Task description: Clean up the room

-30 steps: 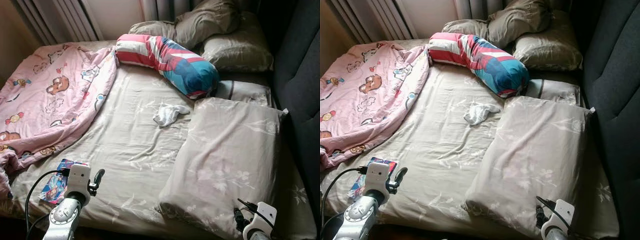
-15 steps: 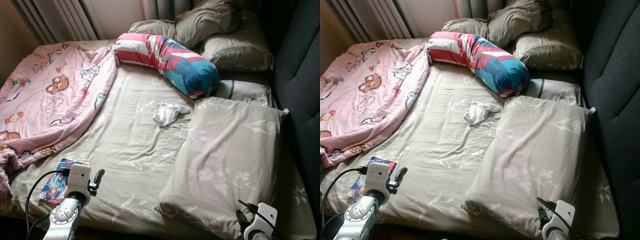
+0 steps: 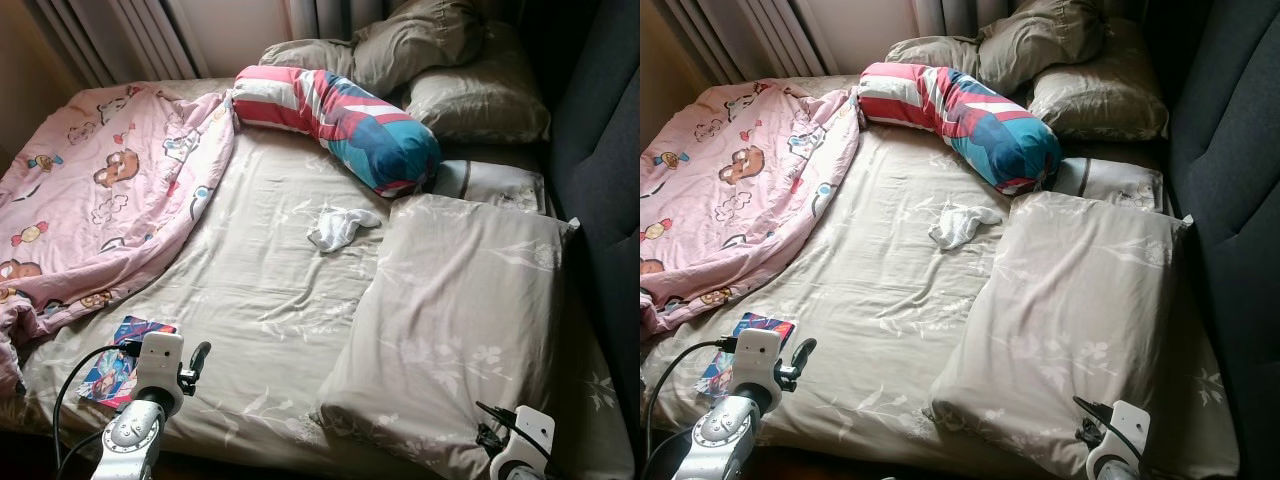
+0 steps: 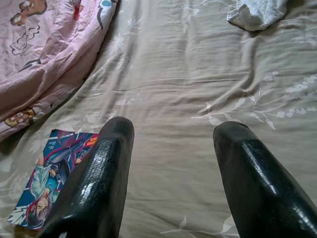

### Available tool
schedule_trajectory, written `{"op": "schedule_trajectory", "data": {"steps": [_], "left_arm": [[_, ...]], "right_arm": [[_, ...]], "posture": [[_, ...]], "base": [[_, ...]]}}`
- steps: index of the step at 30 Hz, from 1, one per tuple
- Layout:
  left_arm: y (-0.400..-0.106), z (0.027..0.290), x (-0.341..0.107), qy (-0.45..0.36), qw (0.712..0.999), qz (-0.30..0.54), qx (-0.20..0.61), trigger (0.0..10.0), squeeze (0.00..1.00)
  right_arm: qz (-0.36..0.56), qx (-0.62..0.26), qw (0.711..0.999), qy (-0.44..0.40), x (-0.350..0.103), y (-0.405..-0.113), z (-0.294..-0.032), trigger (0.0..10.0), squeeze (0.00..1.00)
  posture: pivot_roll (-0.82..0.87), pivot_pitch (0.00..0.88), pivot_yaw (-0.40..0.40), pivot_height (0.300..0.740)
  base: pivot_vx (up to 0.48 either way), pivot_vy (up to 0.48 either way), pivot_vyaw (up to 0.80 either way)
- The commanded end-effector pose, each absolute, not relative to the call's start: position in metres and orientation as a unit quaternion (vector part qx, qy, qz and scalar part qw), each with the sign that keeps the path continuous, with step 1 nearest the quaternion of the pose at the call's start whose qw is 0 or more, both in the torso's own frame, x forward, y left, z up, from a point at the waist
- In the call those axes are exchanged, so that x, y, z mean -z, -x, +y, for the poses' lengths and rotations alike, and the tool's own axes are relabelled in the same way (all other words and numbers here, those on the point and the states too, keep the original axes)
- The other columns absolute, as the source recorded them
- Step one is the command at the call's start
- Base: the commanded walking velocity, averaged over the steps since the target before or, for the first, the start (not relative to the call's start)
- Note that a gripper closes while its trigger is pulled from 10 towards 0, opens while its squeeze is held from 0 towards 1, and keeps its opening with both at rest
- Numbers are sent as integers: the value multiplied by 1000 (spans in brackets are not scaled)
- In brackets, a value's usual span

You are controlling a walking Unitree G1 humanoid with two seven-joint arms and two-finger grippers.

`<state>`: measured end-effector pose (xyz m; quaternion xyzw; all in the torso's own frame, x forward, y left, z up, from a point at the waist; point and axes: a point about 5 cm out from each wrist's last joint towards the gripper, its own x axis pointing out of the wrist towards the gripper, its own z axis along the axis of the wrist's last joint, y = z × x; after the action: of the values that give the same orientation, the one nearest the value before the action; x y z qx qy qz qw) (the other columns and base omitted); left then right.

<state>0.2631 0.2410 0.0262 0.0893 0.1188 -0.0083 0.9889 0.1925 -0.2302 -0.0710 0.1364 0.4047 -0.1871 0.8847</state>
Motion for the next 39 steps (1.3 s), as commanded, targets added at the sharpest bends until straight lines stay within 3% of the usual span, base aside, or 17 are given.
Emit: {"op": "schedule_trajectory", "data": {"steps": [1, 8, 13, 20, 26, 32, 39], "left_arm": [[-255, 245, -18, -88, 986, 138, -2, 10000, 0], [-255, 244, -16, -87, 986, 144, -3, 10000, 0], [-254, 244, -14, -87, 985, 147, -4, 10000, 0], [-254, 245, -14, -86, 985, 147, -8, 10000, 0], [-254, 245, -13, -86, 985, 151, -8, 10000, 0], [-255, 245, -13, -87, 984, 152, -7, 10000, 0], [-255, 244, -11, -87, 984, 156, -6, 10000, 0]], "right_arm": [[477, 183, 847, -148, 90, -162, -214, 0, 0], [452, 223, 853, -136, 82, -173, -229, 0, 0], [424, 310, 844, -106, 77, -159, -264, 0, 0], [356, 389, 847, -61, 52, -170, -307, 0, 0], [254, 482, 838, 20, 1, -177, -372, 0, 0], [173, 539, 822, 66, -37, -180, -404, 0, 0], [194, 517, 832, 54, -23, -183, -387, 0, 0]], "posture": [[-106, 156, 128, 733], [-109, 147, 122, 733], [-107, 143, 118, 733], [-115, 148, 118, 733], [-131, 154, 127, 733], [-141, 156, 128, 733], [-140, 158, 124, 733]], "base": [[0, 0, 0], [0, 0, 0], [0, 0, 0], [0, 0, 0], [0, 0, 0], [0, 0, 0], [0, 0, 0]]}}
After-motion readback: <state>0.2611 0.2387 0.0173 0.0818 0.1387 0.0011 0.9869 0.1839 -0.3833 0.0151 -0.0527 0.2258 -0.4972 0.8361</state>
